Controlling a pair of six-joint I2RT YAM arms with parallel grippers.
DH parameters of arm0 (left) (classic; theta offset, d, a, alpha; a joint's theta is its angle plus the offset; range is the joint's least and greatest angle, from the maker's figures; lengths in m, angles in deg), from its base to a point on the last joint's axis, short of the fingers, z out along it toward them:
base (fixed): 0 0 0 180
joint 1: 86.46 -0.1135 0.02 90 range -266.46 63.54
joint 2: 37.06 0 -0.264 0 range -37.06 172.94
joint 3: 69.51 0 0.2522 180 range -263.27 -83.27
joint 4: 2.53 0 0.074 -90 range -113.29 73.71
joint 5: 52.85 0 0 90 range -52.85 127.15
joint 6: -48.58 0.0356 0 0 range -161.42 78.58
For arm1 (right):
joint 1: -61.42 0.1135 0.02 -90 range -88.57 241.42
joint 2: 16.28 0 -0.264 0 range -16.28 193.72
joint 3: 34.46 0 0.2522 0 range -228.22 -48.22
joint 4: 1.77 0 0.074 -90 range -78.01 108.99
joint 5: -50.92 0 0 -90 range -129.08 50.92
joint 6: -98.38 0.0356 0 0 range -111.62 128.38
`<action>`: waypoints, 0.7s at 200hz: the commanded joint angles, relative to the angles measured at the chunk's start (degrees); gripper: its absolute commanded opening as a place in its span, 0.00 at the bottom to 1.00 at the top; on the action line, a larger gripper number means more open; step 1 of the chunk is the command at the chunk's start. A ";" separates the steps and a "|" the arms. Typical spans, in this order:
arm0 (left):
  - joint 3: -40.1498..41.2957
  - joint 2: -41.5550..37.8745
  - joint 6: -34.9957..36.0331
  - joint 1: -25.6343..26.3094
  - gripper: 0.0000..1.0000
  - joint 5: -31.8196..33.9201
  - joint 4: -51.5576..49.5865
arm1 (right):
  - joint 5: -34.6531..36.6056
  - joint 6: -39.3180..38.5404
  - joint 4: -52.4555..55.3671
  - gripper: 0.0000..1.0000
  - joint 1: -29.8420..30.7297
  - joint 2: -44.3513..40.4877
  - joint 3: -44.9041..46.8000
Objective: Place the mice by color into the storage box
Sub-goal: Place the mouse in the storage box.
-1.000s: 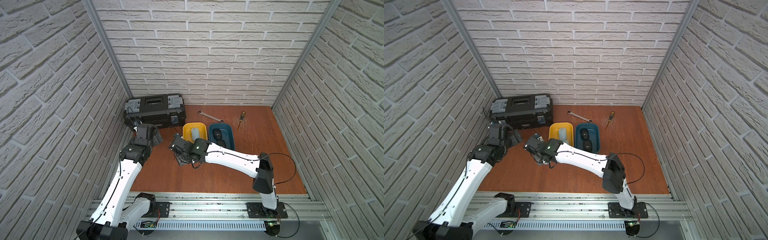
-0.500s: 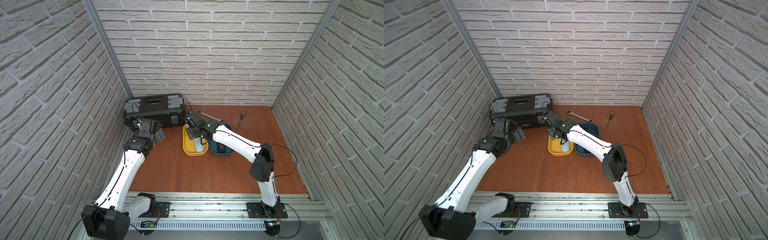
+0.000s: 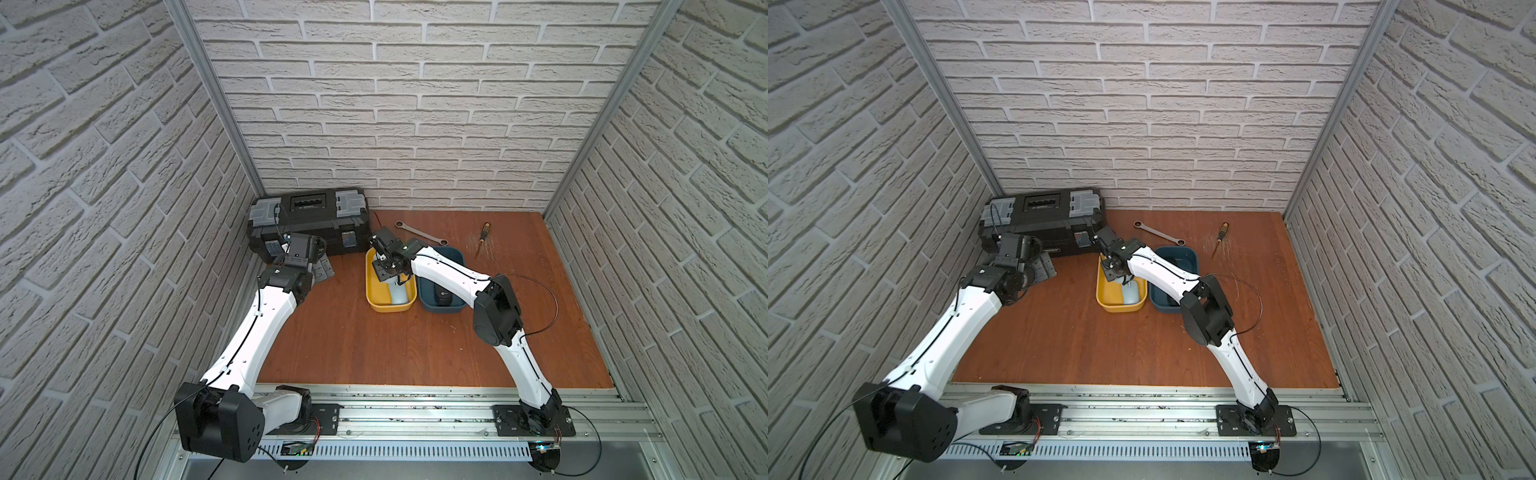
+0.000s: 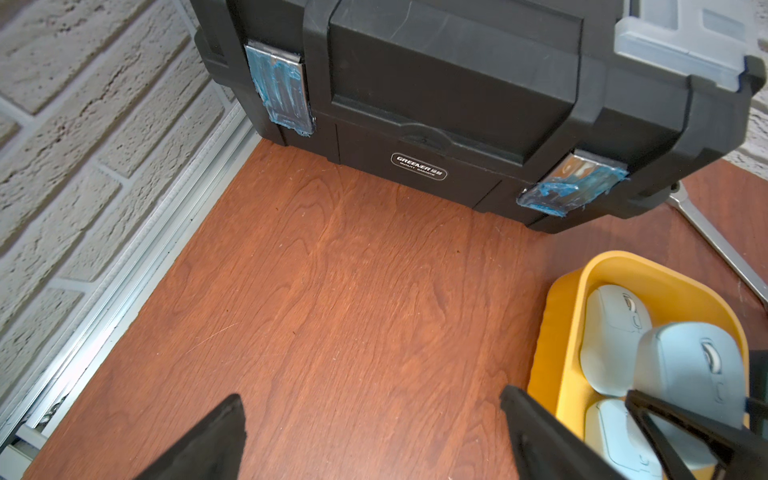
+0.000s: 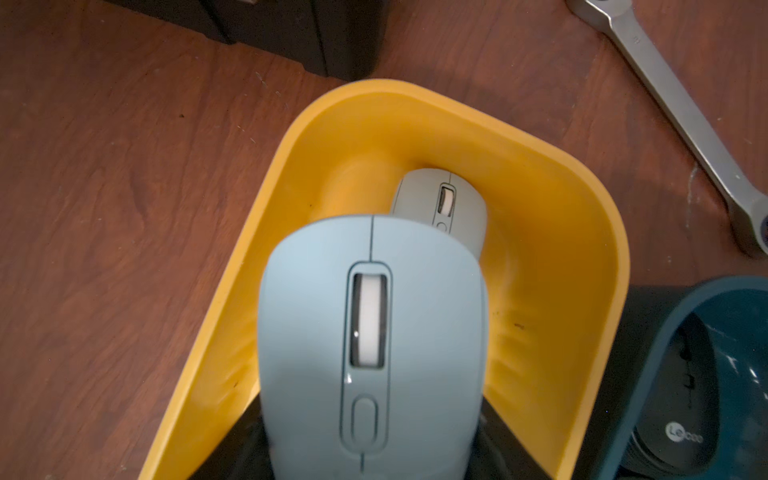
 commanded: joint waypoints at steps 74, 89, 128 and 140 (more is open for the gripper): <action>-3.16 2.89 0.75 1.26 0.98 -0.78 2.17 | -6.05 1.46 -2.80 0.45 -0.32 4.66 -2.31; -3.61 3.44 0.88 1.39 0.98 -0.84 2.21 | -6.24 1.47 -2.74 0.45 -0.32 5.33 -2.76; -4.19 4.36 0.69 1.95 0.98 -1.05 2.56 | -6.29 2.01 -2.10 0.53 -0.37 6.87 -3.54; -4.32 4.53 0.71 1.98 0.98 -1.04 2.59 | -5.89 2.15 -1.70 0.58 -0.49 6.98 -3.85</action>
